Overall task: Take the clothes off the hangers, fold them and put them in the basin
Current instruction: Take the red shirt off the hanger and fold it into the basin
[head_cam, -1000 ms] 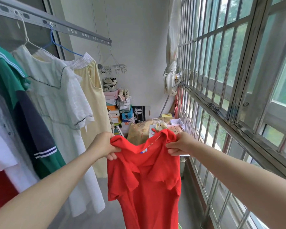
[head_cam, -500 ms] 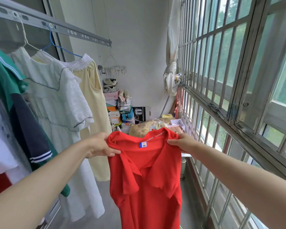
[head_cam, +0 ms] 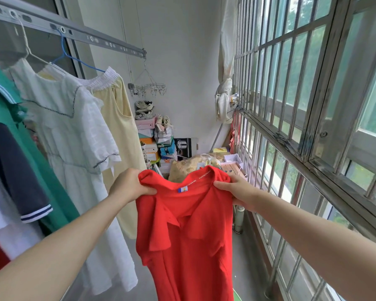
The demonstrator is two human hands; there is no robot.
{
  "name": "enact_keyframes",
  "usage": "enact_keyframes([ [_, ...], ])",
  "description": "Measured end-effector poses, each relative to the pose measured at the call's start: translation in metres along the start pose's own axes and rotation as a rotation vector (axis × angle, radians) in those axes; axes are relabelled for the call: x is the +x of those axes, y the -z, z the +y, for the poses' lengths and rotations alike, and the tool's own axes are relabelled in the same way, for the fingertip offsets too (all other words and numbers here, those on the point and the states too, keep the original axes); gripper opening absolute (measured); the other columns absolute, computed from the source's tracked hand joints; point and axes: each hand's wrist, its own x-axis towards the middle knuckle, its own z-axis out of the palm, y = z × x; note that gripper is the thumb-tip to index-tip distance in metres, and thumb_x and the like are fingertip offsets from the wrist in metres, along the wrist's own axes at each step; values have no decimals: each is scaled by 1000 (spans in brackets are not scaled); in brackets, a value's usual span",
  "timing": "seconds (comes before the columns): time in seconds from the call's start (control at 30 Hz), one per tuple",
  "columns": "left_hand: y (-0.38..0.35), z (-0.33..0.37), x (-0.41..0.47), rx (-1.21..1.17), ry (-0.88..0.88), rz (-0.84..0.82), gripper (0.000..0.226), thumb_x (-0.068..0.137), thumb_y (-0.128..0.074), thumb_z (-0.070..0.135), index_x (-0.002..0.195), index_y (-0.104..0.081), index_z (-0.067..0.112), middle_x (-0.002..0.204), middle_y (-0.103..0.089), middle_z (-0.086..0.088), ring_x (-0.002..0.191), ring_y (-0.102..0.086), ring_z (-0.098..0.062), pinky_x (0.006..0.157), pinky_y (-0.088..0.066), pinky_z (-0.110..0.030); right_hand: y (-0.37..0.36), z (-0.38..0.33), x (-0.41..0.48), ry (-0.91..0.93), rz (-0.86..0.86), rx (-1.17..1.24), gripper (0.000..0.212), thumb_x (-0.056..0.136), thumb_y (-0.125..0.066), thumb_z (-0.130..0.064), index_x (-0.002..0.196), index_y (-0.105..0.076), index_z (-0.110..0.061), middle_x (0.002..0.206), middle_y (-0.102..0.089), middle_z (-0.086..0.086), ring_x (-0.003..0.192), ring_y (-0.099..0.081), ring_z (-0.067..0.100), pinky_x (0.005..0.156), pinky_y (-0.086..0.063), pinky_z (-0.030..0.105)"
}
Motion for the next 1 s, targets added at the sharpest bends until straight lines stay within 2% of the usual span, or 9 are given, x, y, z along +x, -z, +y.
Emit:
enact_keyframes([
  [0.17,-4,-4,2,-202,220,-93,27,72,-80,5,61,-55,9,31,-43,10,25,-38,-2,32,-28,-11,-2,6,0,-111,39,79,29,90,-63,-18,116,-60,-6,114,-66,16,102,-64,31,94,-51,47],
  [0.27,-12,-6,4,-118,212,-70,31,53,-78,33,73,-70,10,56,-63,-7,49,-55,-18,51,-40,-24,-12,10,1,-167,48,103,16,90,-62,-14,104,-61,-5,100,-67,14,87,-64,25,89,-52,44],
  [0.4,-20,-1,8,-68,258,-64,15,70,-73,21,68,-61,11,47,-46,-4,41,-40,-20,47,-31,-22,-17,9,1,-210,115,156,18,88,-64,-10,105,-59,-4,89,-66,12,76,-63,22,73,-56,38],
  [0.5,-22,-4,16,-84,295,-69,32,54,-73,31,77,-67,10,64,-61,-5,57,-57,-22,59,-47,-28,-21,7,-2,-228,133,197,7,88,-64,-8,92,-60,-5,80,-64,11,67,-62,21,54,-56,29],
  [0.57,-25,-7,20,-110,324,-57,51,41,-72,36,86,-70,13,84,-69,-7,79,-66,-25,76,-55,-34,-24,8,-2,-231,149,211,9,87,-66,-9,92,-59,-6,81,-63,10,68,-61,21,60,-55,32],
  [0.63,-31,-10,23,-206,350,-39,57,38,-74,33,90,-69,9,90,-69,-10,85,-67,-26,82,-56,-39,-27,10,-1,-235,166,243,16,86,-67,-9,99,-59,-6,86,-64,12,72,-62,23,70,-54,37],
  [0.8,-48,-11,16,-673,508,-34,43,71,-78,2,110,-60,-3,104,-66,-24,75,-66,-28,74,-56,-48,-38,13,-1,-208,195,397,11,88,-64,-11,96,-58,-8,84,-63,10,70,-61,21,59,-56,32],
  [0.93,-59,-5,17,-844,574,52,26,87,-66,9,110,-59,1,86,-64,-15,62,-60,-23,58,-56,-37,-47,13,-3,-172,175,342,19,86,-67,-14,102,-58,-11,85,-63,9,71,-59,21,68,-53,37],
  [1.0,-62,-3,19,-896,603,75,25,90,-64,15,111,-60,3,83,-64,-12,61,-60,-23,64,-55,-39,-51,12,-4,-151,189,305,19,85,-69,-14,100,-58,-12,83,-63,8,69,-59,20,65,-53,35],
])
